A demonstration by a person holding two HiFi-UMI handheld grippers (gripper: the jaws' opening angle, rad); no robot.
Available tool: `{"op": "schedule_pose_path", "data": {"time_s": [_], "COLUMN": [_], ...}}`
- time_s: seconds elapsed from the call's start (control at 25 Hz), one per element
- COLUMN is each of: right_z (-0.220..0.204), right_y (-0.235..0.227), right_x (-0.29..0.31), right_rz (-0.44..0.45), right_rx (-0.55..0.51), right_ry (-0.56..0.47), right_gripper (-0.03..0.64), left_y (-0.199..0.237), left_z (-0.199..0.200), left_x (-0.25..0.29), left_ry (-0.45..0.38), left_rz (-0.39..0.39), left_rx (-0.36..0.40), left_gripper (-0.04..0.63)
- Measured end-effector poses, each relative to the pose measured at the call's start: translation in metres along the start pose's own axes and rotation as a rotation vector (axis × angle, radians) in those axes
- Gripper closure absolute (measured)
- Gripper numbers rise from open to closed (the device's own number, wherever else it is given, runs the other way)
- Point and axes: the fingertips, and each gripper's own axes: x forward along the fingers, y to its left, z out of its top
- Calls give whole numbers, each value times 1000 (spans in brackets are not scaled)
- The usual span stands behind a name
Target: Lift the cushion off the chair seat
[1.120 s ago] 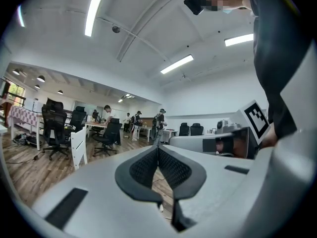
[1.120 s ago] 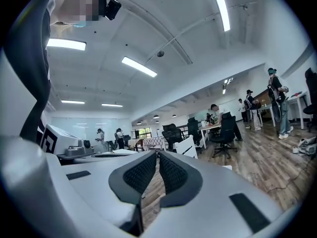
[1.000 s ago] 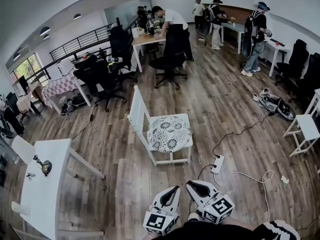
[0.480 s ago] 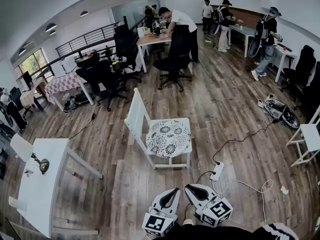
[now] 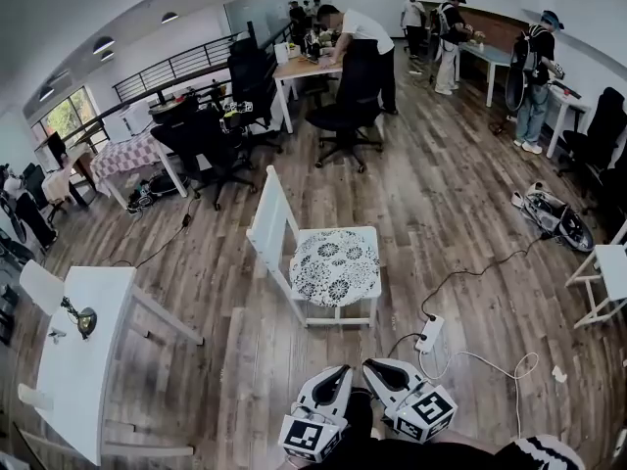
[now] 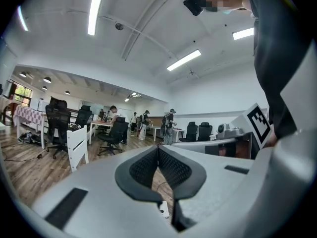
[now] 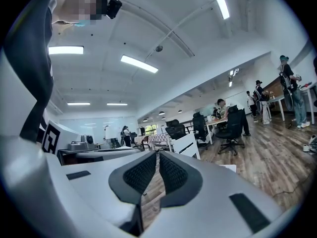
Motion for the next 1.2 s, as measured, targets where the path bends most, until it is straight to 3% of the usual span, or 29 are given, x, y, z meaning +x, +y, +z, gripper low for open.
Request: {"op": "schedule_pose_path", "data": {"time_s": [0.44,1.2], "right_z": [12,56], "right_y": [-53,-142], "right_x": [44,207], "right_rz": [-83,-162], "right_rx": [-18,-48], "right_ry": [-4,-25], "right_gripper": [581,581], "left_y": [42,201], "left_z": [4,49], "left_x": [56,160], "left_ry": [-3,-23], "left_rz": [-71,-137], "left_rx": [2,-2], "left_gripper": [591,591]}}
